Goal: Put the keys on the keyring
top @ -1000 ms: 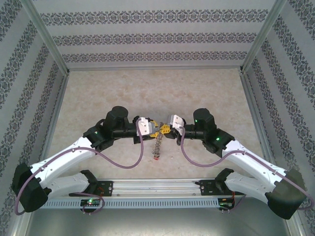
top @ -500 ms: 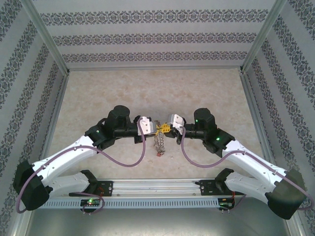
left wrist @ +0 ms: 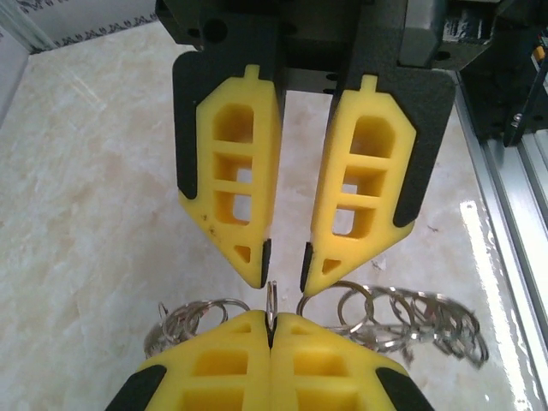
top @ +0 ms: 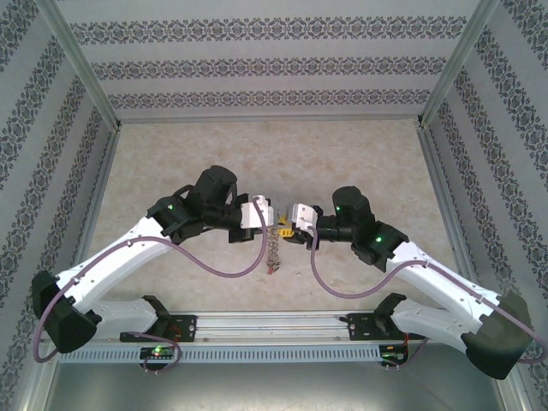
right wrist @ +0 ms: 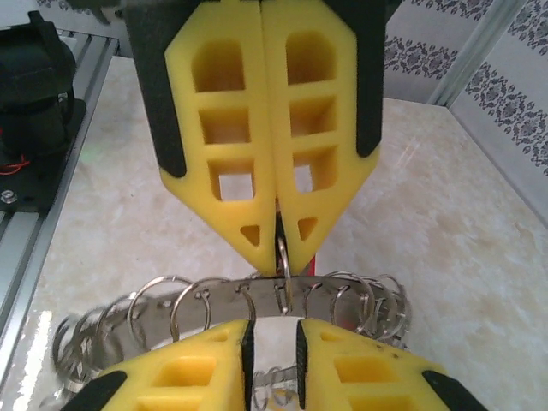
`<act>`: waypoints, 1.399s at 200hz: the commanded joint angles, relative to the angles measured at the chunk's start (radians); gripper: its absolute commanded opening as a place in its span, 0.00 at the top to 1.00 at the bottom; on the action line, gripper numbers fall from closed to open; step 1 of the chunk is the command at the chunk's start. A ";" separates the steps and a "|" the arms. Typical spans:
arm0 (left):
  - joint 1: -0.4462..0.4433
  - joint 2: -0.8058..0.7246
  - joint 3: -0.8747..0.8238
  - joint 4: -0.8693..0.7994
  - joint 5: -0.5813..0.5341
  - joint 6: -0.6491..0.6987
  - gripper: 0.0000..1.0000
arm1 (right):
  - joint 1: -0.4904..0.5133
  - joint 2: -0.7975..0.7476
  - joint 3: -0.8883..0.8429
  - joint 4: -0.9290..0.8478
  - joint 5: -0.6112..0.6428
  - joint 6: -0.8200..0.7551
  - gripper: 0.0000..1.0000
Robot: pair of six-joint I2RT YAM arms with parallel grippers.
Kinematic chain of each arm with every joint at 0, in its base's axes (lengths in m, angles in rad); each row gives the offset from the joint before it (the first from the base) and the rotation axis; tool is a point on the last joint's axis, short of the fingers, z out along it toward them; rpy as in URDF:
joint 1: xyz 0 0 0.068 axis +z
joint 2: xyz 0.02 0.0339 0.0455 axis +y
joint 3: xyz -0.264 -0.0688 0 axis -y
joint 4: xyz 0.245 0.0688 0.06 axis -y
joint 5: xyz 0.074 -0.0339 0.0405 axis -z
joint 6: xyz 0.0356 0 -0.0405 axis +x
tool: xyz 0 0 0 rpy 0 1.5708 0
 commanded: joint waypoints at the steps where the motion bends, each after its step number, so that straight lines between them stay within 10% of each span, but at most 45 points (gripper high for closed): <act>1: 0.005 0.016 0.083 -0.157 -0.018 0.048 1.00 | 0.012 0.007 0.026 -0.041 0.001 -0.048 0.77; 165: -0.020 0.139 0.249 -0.301 0.021 0.114 1.00 | 0.039 0.032 -0.040 0.117 -0.039 0.040 0.75; 280: -0.020 0.124 0.223 -0.259 0.049 0.119 0.96 | 0.044 0.027 -0.079 0.226 -0.043 0.089 1.00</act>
